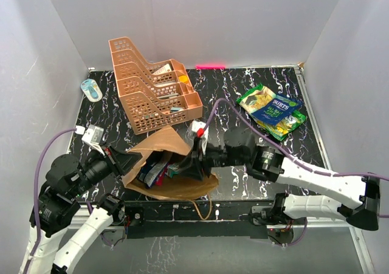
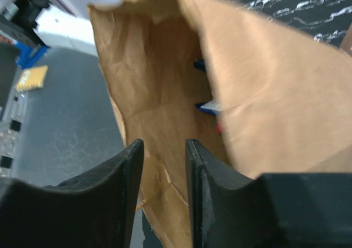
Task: Take the snacks out of the paper bag
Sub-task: Take out the snack from the paper bag.
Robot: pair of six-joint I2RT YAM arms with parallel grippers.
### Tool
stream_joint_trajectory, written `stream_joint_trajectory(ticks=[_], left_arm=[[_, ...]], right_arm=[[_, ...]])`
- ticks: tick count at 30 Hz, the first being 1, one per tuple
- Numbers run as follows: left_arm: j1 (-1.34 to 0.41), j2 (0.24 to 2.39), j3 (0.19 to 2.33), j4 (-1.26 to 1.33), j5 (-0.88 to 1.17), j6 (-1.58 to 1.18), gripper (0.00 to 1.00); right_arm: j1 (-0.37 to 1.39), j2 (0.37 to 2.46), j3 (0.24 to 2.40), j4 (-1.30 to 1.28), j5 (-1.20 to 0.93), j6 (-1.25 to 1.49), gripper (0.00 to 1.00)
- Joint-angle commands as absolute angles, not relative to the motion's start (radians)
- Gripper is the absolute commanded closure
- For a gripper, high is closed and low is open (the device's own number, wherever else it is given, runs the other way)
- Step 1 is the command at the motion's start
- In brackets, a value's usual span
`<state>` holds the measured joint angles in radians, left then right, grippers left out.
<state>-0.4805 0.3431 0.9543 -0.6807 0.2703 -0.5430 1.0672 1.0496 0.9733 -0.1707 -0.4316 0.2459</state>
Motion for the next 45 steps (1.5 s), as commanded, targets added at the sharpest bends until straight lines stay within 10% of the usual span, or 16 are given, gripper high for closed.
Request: stream_joint_trajectory(ticks=[1, 8, 27, 45], left_arm=[[-0.483, 0.391, 1.012, -0.64, 0.285, -0.529, 1.0], [-0.482, 0.449, 1.06, -0.587, 0.308, -0.534, 1.0], [-0.483, 0.494, 1.06, -0.551, 0.391, -0.515, 1.0], [-0.483, 0.439, 0.977, -0.511, 0.457, -0.548, 1.0]], right_arm=[[1.173, 1.032, 0.929, -0.087, -0.224, 0.141, 0.65], [1.333, 1.102, 0.925, -0.083, 0.135, 0.028, 0.7], [1.541, 1.272, 0.881, 0.108, 0.308, -0.112, 0.61], [1.381, 1.314, 0.809, 0.254, 0.01, -1.016, 0.5]])
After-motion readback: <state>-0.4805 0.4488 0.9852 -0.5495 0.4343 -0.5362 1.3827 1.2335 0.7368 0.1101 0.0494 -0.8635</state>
